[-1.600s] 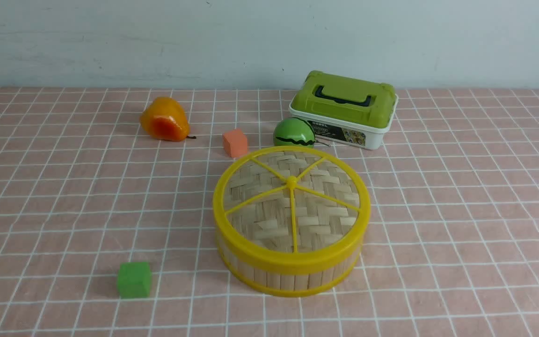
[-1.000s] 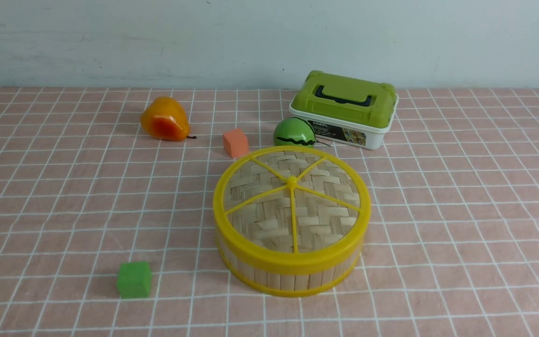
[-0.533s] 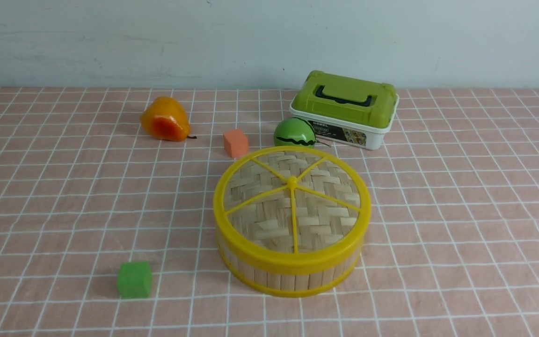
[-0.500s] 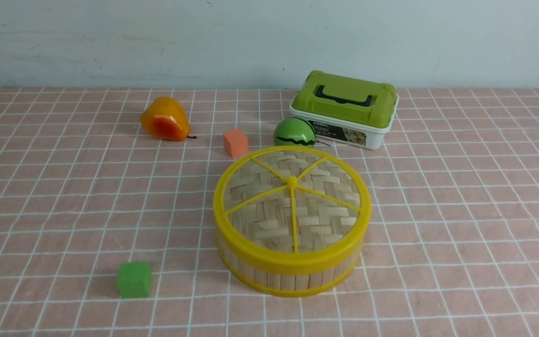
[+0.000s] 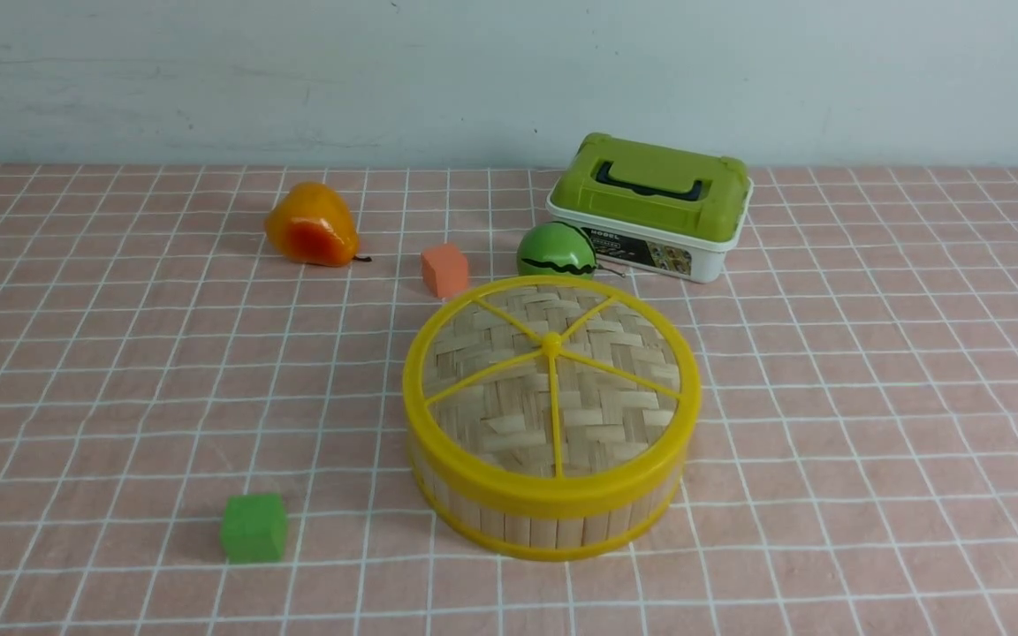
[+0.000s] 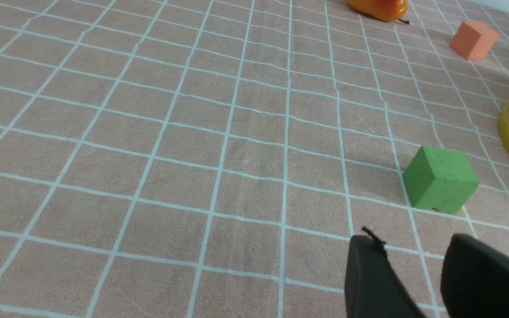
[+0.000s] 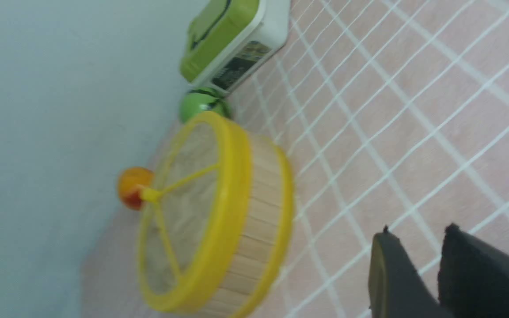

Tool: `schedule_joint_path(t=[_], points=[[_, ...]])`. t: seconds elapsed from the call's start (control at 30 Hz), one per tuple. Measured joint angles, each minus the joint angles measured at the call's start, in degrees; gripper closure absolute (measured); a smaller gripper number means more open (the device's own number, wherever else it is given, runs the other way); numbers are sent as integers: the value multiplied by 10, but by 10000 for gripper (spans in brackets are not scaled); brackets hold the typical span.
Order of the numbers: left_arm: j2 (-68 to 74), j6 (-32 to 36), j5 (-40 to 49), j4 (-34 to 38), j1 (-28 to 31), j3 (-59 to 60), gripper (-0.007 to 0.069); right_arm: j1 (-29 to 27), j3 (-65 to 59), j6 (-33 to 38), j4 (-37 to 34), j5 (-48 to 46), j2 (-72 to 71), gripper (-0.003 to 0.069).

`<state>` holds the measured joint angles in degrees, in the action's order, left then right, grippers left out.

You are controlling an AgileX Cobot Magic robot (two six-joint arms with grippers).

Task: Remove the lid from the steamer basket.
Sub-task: Use the right arm to lift the lid of the steamer

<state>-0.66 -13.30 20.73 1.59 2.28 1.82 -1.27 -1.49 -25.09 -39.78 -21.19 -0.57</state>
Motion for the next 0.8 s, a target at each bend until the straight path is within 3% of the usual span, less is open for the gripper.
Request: schedule_joint_path(t=[0.33,0.5,0.67,0.8], points=[[0,0,0,0,0,0,385,0,0,43,1,43,0,502],[0,0,0,0,0,0,385,0,18,156,44,26,8,508],[0,0,0,0,0,0,385,0,190,283,110,-77,135,630],[0,0,0,0,0,0,385,0,371,383,182,-246,300,679]])
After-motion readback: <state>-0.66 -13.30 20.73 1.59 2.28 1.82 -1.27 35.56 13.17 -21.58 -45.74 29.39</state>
